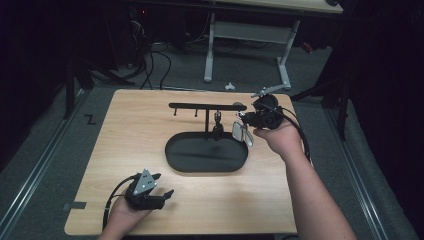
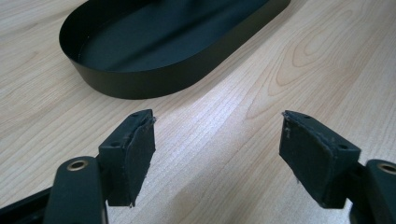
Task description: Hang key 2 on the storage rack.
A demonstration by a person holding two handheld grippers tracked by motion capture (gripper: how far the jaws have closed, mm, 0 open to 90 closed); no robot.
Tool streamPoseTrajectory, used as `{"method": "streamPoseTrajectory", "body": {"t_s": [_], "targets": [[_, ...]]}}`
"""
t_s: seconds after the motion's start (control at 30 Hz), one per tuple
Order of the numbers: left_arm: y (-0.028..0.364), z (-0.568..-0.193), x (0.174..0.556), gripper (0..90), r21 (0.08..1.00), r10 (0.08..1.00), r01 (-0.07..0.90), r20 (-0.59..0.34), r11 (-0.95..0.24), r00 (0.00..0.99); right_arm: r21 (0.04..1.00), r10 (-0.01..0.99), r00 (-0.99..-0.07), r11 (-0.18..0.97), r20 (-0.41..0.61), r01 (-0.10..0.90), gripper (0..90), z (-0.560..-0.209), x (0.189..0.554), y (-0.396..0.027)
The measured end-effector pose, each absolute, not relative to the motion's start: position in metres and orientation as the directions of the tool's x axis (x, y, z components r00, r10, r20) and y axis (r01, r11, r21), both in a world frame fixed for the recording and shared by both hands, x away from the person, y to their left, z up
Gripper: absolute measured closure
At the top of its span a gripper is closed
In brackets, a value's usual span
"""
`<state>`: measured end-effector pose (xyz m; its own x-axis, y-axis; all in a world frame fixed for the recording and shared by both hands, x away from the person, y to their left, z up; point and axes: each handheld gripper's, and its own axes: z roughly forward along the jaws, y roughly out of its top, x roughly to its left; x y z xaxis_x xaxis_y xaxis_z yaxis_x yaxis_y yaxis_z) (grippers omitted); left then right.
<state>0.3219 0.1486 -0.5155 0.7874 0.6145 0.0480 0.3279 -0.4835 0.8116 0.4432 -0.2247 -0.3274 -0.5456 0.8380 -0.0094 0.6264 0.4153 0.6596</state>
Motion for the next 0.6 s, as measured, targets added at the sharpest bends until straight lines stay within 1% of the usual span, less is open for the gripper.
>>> {"method": "streamPoseTrajectory", "body": {"t_s": [0.17, 0.2, 0.23, 0.4, 0.6], "targets": [[0.148, -0.516, 0.323, 27.2, 0.810, 0.613, 0.331, 0.044, -0.484, 0.789, 0.653, 0.842, -0.540, 0.411, -0.005, 0.636, 75.1, -0.333, 0.445, -0.224], [0.148, -0.516, 0.323, 27.3, 0.811, 0.613, 0.330, 0.045, -0.484, 0.789, 0.652, 0.844, -0.537, 0.412, -0.009, 0.637, 85.8, -0.334, 0.446, -0.224], [0.148, -0.516, 0.323, 27.3, 0.810, 0.613, 0.329, 0.046, -0.485, 0.789, 0.658, 0.847, -0.532, 0.409, -0.014, 0.633, 89.4, -0.335, 0.445, -0.224], [0.149, -0.517, 0.322, 27.3, 0.810, 0.615, 0.332, 0.044, -0.483, 0.787, 0.651, 0.852, -0.524, 0.411, -0.024, 0.638, 89.5, -0.339, 0.449, -0.223], [0.152, -0.517, 0.322, 27.3, 0.810, 0.618, 0.336, 0.040, -0.480, 0.786, 0.654, 0.856, -0.518, 0.395, -0.006, 0.645, 89.5, -0.341, 0.449, -0.226]]}}
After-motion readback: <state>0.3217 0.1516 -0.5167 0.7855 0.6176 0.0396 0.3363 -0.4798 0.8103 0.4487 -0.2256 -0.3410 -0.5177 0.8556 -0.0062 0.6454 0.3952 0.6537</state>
